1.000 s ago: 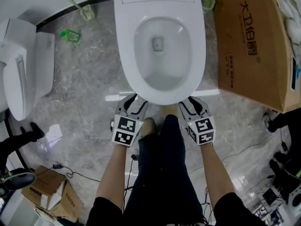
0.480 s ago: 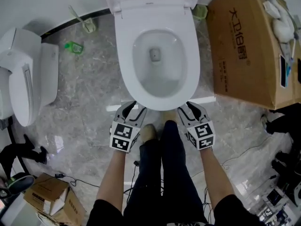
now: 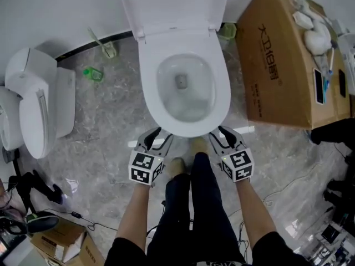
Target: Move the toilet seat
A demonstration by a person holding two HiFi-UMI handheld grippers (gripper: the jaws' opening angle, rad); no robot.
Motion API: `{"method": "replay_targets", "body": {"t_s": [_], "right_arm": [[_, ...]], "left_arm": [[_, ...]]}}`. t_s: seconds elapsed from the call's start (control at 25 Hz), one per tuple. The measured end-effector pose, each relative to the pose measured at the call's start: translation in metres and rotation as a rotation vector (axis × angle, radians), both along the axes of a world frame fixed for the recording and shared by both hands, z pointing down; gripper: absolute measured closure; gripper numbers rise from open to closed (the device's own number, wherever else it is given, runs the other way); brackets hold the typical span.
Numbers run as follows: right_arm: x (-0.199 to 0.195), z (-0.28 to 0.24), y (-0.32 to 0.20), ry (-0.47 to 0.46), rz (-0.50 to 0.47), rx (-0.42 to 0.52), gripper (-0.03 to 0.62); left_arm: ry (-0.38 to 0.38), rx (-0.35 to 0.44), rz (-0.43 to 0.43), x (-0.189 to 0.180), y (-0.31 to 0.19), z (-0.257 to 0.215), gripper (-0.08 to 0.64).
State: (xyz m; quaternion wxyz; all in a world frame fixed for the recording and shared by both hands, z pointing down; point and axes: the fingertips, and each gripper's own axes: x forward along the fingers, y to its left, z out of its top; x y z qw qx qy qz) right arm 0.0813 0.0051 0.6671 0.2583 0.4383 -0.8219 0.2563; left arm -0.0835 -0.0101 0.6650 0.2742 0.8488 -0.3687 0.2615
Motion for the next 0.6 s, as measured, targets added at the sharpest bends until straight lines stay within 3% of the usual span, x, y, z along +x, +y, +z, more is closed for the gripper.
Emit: {"method": "replay_targets", "body": {"t_s": [0.6], "right_arm": [[0.0, -0.093, -0.037, -0.01, 0.027, 0.132, 0.436]], "left_arm": [[0.051, 0.105, -0.011, 0.0, -0.038, -0.091, 0.388]]}}
